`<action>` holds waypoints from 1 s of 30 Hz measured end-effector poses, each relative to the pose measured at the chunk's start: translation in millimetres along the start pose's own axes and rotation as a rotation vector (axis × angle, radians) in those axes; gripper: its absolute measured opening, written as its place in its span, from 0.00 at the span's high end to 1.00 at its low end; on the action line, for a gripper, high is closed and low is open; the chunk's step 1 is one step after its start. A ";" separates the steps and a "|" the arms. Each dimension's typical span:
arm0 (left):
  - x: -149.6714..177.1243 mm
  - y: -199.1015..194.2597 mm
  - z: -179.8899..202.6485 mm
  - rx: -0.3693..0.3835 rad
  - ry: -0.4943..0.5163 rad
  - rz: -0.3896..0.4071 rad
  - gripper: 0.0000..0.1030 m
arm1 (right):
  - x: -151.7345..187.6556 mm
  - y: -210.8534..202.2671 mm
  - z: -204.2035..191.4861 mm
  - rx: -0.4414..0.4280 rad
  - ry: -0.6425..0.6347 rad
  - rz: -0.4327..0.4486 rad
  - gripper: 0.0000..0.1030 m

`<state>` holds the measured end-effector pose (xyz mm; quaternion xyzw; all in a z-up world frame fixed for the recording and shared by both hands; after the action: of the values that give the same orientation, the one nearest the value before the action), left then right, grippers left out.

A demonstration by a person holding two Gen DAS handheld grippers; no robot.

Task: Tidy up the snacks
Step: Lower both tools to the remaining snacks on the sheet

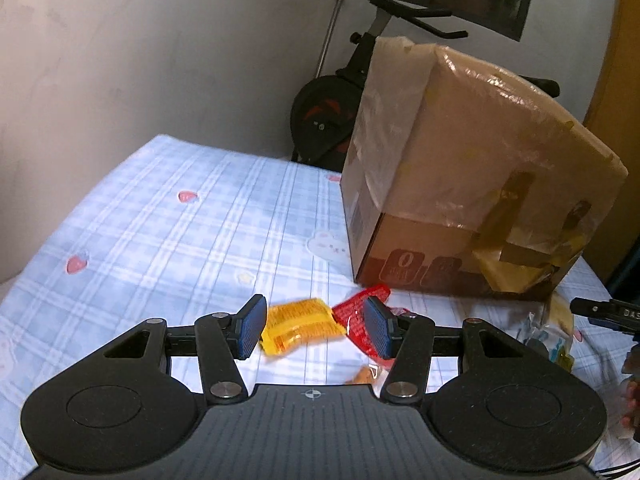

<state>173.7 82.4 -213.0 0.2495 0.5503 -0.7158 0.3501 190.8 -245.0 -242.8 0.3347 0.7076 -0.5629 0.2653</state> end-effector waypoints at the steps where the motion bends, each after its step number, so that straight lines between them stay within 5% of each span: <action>1: 2.1 -1.2 -1.3 -0.002 -0.004 -0.002 0.45 | 0.3 2.8 1.6 0.006 0.003 -0.007 0.13; 10: 9.0 -0.8 -6.6 -0.023 -0.013 -0.005 0.45 | -3.3 40.4 2.3 0.080 0.025 -0.082 0.20; 18: 17.5 -1.4 -10.7 -0.056 0.016 -0.006 0.45 | 4.0 49.7 -8.4 0.231 -0.116 -0.096 0.25; 24: 22.4 0.9 -10.4 -0.057 0.015 -0.018 0.45 | 10.5 43.1 -3.6 0.234 -0.114 -0.071 0.26; 30: 23.3 0.9 -11.0 -0.044 -0.015 -0.022 0.45 | 16.6 29.8 -1.8 0.196 -0.115 -0.041 0.41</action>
<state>159.4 87.6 -233.9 0.2300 0.5661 -0.7091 0.3518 203.3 -236.1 -273.3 0.3118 0.6394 -0.6530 0.2599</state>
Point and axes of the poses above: each gripper's, at about its wrist camera, not at the fingertips, and y roughly the way its jaws point, z to its right, x to its underside, the point moved 8 cm from there along y, roughly the way its jaws point, and after that the axes turned 7 degrees about -y, right-handed, at the moved point
